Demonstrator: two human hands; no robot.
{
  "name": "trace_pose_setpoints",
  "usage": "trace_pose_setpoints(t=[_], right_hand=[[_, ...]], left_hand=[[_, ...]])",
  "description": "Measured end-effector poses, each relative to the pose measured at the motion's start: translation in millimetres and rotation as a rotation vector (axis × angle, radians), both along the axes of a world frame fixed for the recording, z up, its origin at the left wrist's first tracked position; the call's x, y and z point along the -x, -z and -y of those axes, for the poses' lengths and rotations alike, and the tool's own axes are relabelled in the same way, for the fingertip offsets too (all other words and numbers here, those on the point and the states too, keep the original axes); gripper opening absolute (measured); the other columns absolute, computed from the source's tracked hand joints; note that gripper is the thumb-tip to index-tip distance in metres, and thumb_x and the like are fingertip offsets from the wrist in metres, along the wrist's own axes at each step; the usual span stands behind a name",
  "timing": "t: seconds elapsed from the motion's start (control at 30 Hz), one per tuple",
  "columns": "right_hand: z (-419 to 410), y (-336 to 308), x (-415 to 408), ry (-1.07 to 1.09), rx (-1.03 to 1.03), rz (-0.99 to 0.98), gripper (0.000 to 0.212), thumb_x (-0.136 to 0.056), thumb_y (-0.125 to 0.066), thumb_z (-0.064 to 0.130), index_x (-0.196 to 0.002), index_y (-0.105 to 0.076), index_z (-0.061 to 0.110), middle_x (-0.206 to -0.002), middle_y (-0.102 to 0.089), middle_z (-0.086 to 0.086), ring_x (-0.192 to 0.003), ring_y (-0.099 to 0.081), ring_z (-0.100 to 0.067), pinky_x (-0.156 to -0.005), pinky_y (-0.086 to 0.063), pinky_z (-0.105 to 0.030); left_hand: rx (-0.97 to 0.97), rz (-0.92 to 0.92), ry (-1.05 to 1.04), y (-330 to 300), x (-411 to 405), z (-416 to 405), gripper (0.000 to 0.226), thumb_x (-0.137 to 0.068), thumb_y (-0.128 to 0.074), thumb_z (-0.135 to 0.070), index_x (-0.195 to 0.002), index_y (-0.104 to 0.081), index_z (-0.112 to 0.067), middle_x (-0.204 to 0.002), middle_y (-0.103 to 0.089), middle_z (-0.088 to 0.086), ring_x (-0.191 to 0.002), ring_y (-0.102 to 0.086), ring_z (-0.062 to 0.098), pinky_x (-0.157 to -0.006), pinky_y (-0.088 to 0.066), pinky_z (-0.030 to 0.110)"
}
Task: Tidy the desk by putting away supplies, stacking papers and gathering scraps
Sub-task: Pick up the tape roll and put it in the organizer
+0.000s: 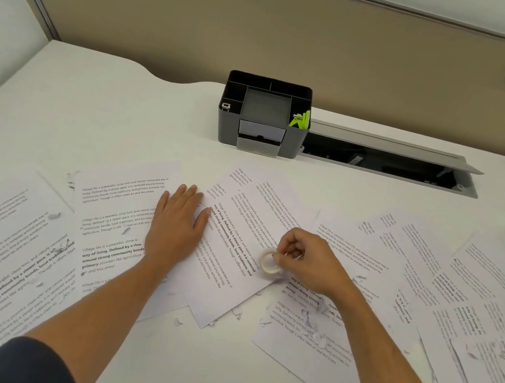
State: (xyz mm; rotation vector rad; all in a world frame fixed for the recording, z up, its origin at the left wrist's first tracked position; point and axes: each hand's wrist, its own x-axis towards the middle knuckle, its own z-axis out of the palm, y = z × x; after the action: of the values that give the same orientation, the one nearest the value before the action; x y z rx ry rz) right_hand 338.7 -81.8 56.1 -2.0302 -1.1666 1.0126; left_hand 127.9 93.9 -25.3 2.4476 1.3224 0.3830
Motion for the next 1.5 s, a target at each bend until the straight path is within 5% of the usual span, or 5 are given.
trace_pose_setpoints(t=[0.17,0.7,0.93,1.23,1.5], right_hand=[[-9,3,-5,0.122,-0.068,-0.199,0.016,-0.087,-0.069,0.008,-0.096,-0.061,0.018,-0.097,-0.067,-0.006,-0.073,-0.071,-0.026,-0.057,-0.053,-0.033],[-39,-11,-5,0.335,-0.223,-0.420,0.017,-0.098,-0.053,0.004,-0.112,-0.054,0.013,-0.105,-0.059,-0.010,-0.078,-0.074,-0.034,-0.069,-0.059,-0.056],[-47,-11,9,0.346,-0.264,-0.464,0.020,-0.096,-0.058,0.007,-0.112,-0.054,0.017,-0.107,-0.063,-0.011,-0.078,-0.074,-0.032,-0.069,-0.060,-0.054],[-61,-14,23,0.367,-0.326,-0.477,0.018,-0.097,-0.056,0.006,-0.112,-0.052,0.012,-0.111,-0.061,-0.016,-0.078,-0.074,-0.031,-0.068,-0.061,-0.049],[-66,-13,38,0.376,-0.371,-0.507,0.019,-0.094,-0.061,0.008,-0.112,-0.056,0.010,-0.110,-0.066,-0.015,-0.081,-0.074,-0.031,-0.069,-0.061,-0.047]], left_hand=[[-0.006,0.009,0.001,0,0,0,0.050,-0.102,-0.034,-0.043,-0.145,-0.042,-0.018,-0.156,-0.034,0.000,-0.148,-0.020,0.016,-0.122,-0.006,0.040],[-0.012,0.000,0.046,-3,2,-1,0.051,-0.100,-0.029,-0.047,-0.140,-0.047,-0.021,-0.154,-0.036,0.002,-0.147,-0.022,0.020,-0.121,-0.006,0.044],[-0.186,-0.041,0.086,-31,-8,0,0.051,-0.100,-0.021,-0.047,-0.130,-0.055,-0.025,-0.132,-0.052,0.000,-0.124,-0.039,0.020,-0.097,-0.023,0.042],[0.139,0.267,0.188,-57,-23,17,0.052,-0.091,-0.037,-0.065,-0.117,-0.063,-0.028,-0.106,-0.060,-0.011,-0.099,-0.052,0.010,-0.085,-0.037,0.029],[0.424,0.494,0.127,-72,-38,26,0.011,-0.091,-0.065,-0.030,-0.094,-0.067,-0.020,-0.086,-0.066,-0.009,-0.076,-0.058,0.000,-0.066,-0.041,0.006]])
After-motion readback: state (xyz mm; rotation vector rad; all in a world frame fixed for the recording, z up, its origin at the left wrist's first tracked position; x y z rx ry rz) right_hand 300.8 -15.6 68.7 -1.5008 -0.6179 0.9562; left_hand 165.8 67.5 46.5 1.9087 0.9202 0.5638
